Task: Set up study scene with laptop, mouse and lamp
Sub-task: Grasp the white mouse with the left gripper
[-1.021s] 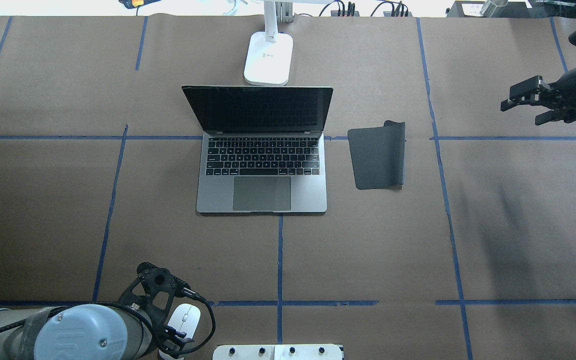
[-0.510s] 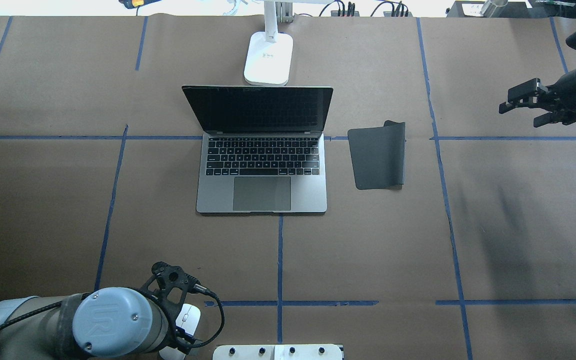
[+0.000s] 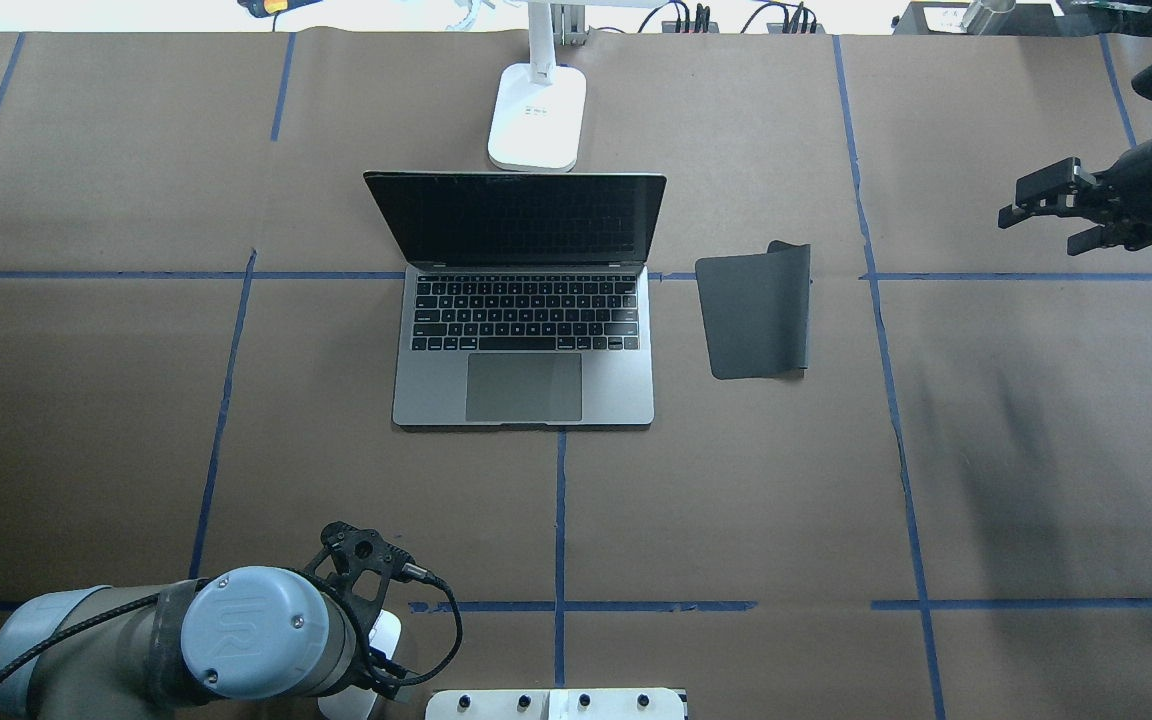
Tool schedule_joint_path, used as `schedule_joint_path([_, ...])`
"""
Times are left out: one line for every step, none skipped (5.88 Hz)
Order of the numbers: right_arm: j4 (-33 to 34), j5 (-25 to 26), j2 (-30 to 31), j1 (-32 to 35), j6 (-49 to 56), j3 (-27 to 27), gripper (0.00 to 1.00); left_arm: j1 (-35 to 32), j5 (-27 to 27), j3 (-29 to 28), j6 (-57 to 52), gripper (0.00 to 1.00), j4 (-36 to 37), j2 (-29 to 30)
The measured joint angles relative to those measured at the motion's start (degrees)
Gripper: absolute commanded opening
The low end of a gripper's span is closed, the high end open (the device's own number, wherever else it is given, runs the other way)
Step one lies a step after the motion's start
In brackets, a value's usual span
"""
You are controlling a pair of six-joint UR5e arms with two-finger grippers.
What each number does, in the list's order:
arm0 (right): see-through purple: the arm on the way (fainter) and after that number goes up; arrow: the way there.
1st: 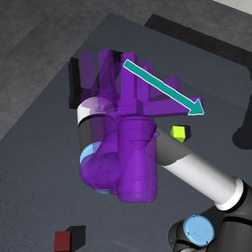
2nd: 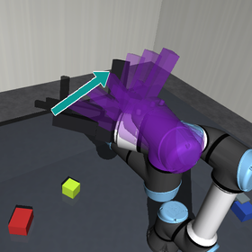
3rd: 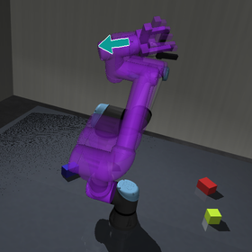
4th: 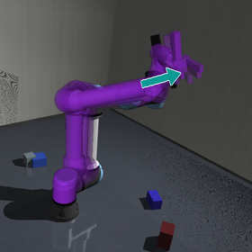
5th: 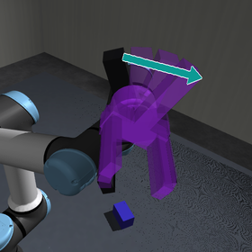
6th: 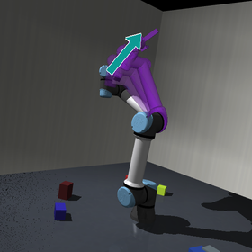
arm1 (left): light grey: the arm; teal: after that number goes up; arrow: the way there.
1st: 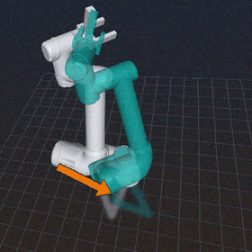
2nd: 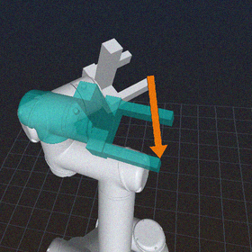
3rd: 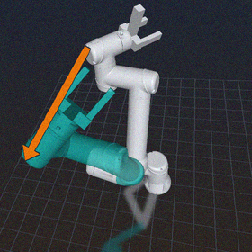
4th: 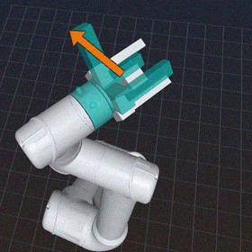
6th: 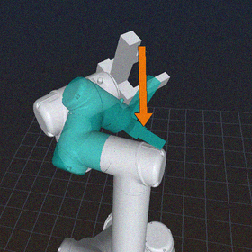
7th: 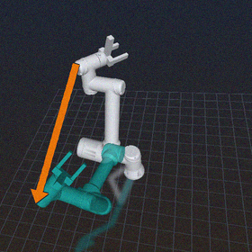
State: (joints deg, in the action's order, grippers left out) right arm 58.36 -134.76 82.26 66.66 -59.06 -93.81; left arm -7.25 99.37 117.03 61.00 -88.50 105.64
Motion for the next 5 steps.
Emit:
schedule_joint_path([0.0, 0.0, 0.0, 0.0, 0.0, 0.0, 1.0, 0.1, 0.0, -0.6, 0.1, 1.0, -0.1, 0.5])
schedule_joint_path([0.0, 0.0, 0.1, 0.0, 0.0, 0.0, 1.0, 0.1, 0.0, -1.0, 0.1, 0.91, -0.1, 0.7])
schedule_joint_path([0.0, 0.0, 0.2, 0.0, 0.0, -0.2, 1.0, 0.1, 0.0, -1.1, 0.1, 0.78, -0.1, 0.7])
schedule_joint_path([0.0, 0.0, 0.4, -0.1, 0.0, -0.5, 1.0, 0.1, 0.0, -1.1, 0.1, 0.58, -0.1, 0.7])
schedule_joint_path([0.0, -0.1, 0.6, -0.1, 0.0, -0.7, 1.0, 0.1, 0.0, -1.1, 0.1, 0.23, -0.1, 0.7])
